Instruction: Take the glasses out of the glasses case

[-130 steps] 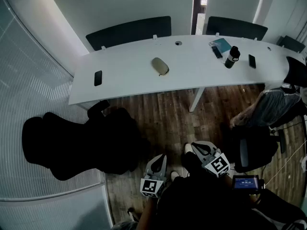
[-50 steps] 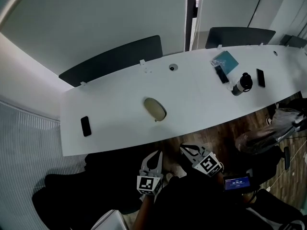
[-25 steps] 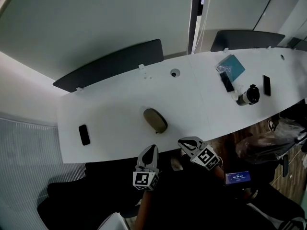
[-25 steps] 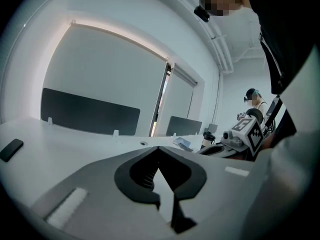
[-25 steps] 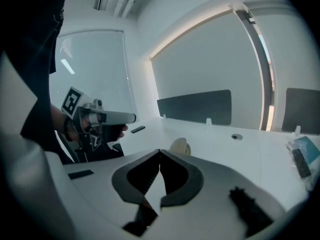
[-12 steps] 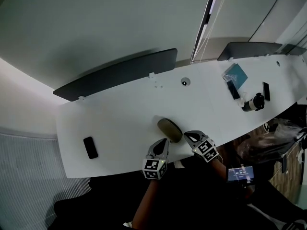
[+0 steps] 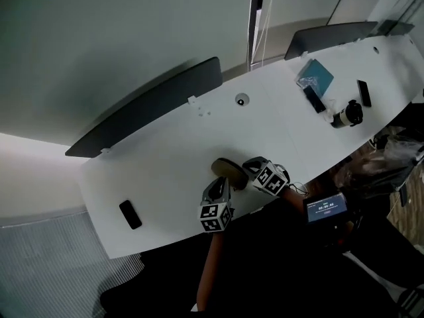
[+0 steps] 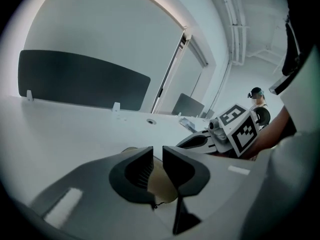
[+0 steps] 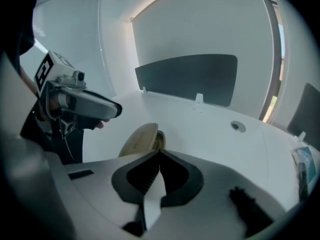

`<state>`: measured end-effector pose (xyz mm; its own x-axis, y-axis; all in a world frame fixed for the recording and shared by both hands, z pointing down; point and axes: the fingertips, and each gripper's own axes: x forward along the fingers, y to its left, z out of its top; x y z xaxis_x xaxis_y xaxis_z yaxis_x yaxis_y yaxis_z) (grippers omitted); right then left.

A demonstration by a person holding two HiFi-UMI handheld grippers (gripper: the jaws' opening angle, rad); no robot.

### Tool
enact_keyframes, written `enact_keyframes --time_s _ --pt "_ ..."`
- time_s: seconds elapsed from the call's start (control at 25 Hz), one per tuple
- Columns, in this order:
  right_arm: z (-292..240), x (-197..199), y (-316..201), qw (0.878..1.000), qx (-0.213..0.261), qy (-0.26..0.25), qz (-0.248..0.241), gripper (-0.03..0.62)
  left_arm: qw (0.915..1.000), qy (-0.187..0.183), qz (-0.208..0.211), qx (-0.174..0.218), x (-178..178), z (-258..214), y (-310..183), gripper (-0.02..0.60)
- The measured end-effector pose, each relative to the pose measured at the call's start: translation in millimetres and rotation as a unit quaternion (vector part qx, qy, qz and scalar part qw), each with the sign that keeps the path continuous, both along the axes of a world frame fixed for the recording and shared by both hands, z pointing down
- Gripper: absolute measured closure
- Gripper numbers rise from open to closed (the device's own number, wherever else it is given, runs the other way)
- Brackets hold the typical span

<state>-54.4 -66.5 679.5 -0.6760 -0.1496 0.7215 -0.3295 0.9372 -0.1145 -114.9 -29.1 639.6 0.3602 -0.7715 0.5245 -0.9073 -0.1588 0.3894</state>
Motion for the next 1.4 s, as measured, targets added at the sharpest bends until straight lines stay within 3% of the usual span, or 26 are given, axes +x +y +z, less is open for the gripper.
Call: enact_keyframes --time_s 0.04,0.16,0.28,0.4,0.48,0.6,0.76,0.92,1.04,1.2,1.4 --pt "2.7 -2.9 4.0 1.0 -0.001 0.003 -0.019 0.585 0.9999 0.005 0.0 -0.015 2.2 5.9 -2.5 0.497" --pt "5.1 -17.3 17.9 0.995 -0.005 0.003 -0.095 0.585 0.9981 0.022 -0.011 -0.056 0.7 22.8 -17.3 0.32" --pt "-2.8 -35.2 38.9 0.986 -0.021 -0.016 -0.166 0.585 0.9975 -0.016 -0.034 -0.06 -10.7 27.0 -27.5 0.274" --pt "-5.4 -34.5 36.4 0.98 0.022 0.0 -0.196 0.585 0.9953 -0.032 -0.047 -0.079 -14.9 33.6 -36.4 0.245" --pt "-0.4 -24.1 11.8 0.987 0.045 0.02 -0.152 0.585 0.9935 -0.029 -0.053 -0.097 -17.6 40.6 -40.0 0.237" --pt "14.5 -7.9 -11.4 0.995 0.017 0.045 -0.089 0.585 0.991 -0.007 -0.056 -0.121 -13.9 50.0 -39.4 0.233" --pt "16.1 -21.6 24.1 0.985 0.0 0.028 -0.17 0.585 0.987 0.033 -0.068 -0.142 -5.5 59.4 -33.4 0.213" --pt "4.2 -42.6 51.7 0.969 0.022 0.008 -0.248 0.585 0.9843 0.039 -0.094 -0.144 -15.9 61.1 -31.3 0.206" --pt "3.7 -50.6 67.1 0.955 0.039 0.005 -0.295 0.585 0.9797 0.029 -0.107 -0.167 -26.9 71.8 -24.1 0.208" --pt "15.8 -44.8 73.1 0.95 0.032 0.026 -0.308 0.585 0.9775 0.014 -0.086 -0.192 -26.5 85.7 -14.0 0.207" --pt "21.6 -41.8 76.7 0.951 0.022 0.028 -0.306 0.585 0.9796 0.034 -0.086 -0.178 -29.0 73.4 -11.8 0.237"
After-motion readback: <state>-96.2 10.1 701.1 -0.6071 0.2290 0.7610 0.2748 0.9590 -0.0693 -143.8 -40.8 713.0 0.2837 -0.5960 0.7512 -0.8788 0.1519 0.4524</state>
